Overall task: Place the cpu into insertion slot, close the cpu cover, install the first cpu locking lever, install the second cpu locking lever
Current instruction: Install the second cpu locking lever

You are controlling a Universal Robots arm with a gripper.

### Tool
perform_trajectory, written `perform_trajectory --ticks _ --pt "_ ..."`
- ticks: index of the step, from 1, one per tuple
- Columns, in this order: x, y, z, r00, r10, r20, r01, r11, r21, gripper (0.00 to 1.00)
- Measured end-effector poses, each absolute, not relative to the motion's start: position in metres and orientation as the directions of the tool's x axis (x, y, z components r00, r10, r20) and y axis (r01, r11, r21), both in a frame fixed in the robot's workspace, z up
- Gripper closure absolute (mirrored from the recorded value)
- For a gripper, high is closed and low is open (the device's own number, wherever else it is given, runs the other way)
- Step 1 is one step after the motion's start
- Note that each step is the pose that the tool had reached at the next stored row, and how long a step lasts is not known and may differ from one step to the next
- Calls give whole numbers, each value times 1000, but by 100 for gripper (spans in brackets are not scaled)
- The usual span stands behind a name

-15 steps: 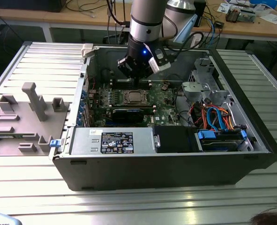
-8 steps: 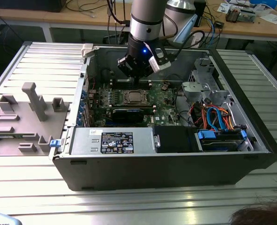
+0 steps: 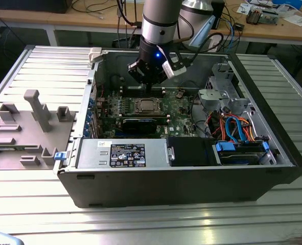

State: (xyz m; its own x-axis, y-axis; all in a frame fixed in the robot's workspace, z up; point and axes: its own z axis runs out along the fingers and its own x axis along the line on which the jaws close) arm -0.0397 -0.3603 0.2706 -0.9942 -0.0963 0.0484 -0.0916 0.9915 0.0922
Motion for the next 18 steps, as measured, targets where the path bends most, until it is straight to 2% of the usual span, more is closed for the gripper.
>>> perform_trajectory --ticks 18 --pt "-40 -360 275 -994 -96 48 -92 992 92 89"
